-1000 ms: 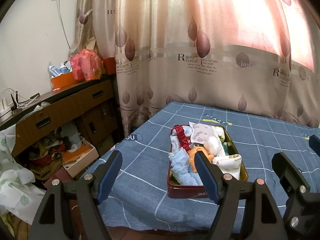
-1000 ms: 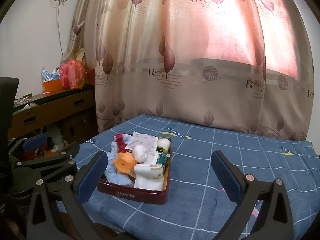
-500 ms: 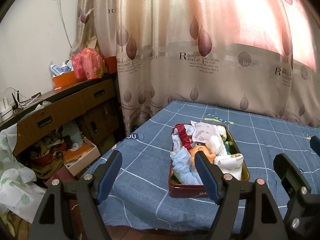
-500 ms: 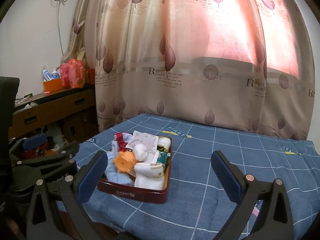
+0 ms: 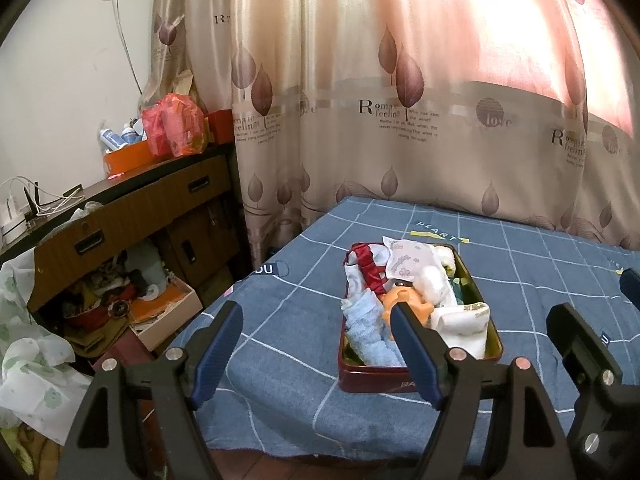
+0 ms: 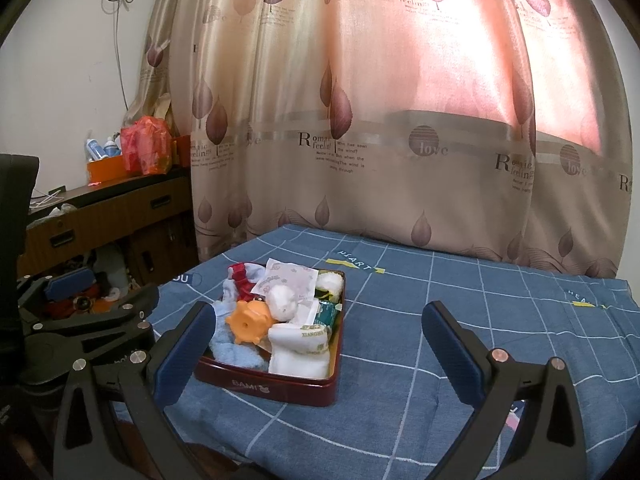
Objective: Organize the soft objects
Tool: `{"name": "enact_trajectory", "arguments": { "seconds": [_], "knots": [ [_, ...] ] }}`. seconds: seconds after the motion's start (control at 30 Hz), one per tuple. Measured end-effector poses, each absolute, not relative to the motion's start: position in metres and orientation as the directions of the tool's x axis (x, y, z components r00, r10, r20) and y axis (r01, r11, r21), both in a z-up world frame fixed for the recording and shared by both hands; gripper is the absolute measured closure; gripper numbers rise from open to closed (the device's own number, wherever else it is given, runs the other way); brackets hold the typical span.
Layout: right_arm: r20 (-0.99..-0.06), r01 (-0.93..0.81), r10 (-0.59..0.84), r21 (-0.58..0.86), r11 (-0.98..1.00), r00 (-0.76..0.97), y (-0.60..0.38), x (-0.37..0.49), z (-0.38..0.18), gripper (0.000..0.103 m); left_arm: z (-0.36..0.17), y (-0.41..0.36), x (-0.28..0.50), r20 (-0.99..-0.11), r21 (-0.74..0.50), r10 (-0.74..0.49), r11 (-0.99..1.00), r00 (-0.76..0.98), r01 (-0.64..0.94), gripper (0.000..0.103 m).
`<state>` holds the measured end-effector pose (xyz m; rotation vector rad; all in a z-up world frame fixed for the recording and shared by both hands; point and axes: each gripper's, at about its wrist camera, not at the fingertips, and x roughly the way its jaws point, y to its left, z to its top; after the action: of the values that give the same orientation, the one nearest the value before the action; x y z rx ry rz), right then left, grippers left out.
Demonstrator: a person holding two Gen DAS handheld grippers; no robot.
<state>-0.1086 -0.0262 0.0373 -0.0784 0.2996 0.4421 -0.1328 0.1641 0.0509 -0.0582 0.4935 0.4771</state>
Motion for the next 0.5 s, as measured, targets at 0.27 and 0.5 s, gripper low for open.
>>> {"name": "enact_trajectory", "arguments": {
  "seconds": [0.27,0.5],
  "knots": [
    [-0.318,-0.441,0.416,-0.005,0.898,0.852,-0.026,-0.105,0.029,0.001,0.045,0.164,-0.13,-0.48,0.075,0.43,0.888,0.764,-0.453,0.024],
    [-0.325,-0.44,0.416,-0.001,0.898,0.85,-0.026,-0.101,0.025,0.001,0.044,0.164,-0.13,-0.481,0.083,0.435,0.887,0.762,-0.454,0.024]
  ]
}}
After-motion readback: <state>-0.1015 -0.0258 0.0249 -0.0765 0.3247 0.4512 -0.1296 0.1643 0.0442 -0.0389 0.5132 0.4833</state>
